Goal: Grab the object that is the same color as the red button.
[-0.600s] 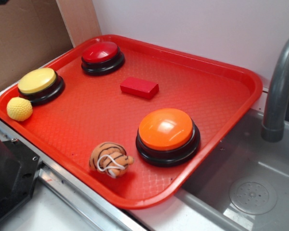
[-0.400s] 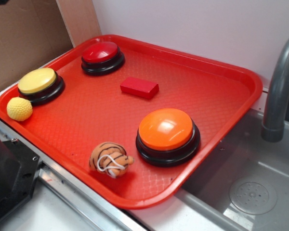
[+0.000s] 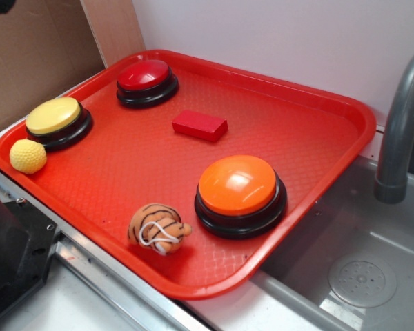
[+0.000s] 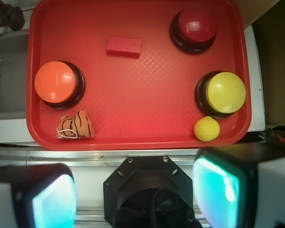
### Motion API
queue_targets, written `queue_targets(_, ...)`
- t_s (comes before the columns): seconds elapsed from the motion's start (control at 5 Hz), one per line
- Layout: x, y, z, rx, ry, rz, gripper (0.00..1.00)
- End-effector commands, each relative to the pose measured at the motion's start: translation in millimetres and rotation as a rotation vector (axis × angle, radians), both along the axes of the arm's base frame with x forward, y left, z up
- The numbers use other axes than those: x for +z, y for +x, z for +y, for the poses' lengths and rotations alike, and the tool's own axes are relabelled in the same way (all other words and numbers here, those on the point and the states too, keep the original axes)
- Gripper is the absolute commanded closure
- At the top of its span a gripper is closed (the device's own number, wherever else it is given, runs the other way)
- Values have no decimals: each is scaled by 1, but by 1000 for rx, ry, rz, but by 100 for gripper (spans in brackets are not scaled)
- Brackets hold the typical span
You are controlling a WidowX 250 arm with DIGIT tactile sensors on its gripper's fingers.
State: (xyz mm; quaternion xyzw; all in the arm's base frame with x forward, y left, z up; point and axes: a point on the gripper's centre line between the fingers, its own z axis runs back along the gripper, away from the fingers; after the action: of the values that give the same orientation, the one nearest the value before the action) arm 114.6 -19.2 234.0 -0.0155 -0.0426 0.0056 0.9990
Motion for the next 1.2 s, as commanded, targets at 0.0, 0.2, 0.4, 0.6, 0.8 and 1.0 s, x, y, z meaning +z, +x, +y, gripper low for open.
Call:
queue_targets(0.0,23,100,33,-64,-4,-53,0)
queue_targets(0.2,13,153,26,-230,-27,-17,0)
queue_targets(0.4,-1,185,4,-457,8,13,0)
queue_targets(0.6,-25,194,-16,-707,0,36,0)
queue_targets(0.8,-37,166,-31,-957,15,80,0)
queue_targets(1.0,-47,135,-33,-1189,-19,113,0)
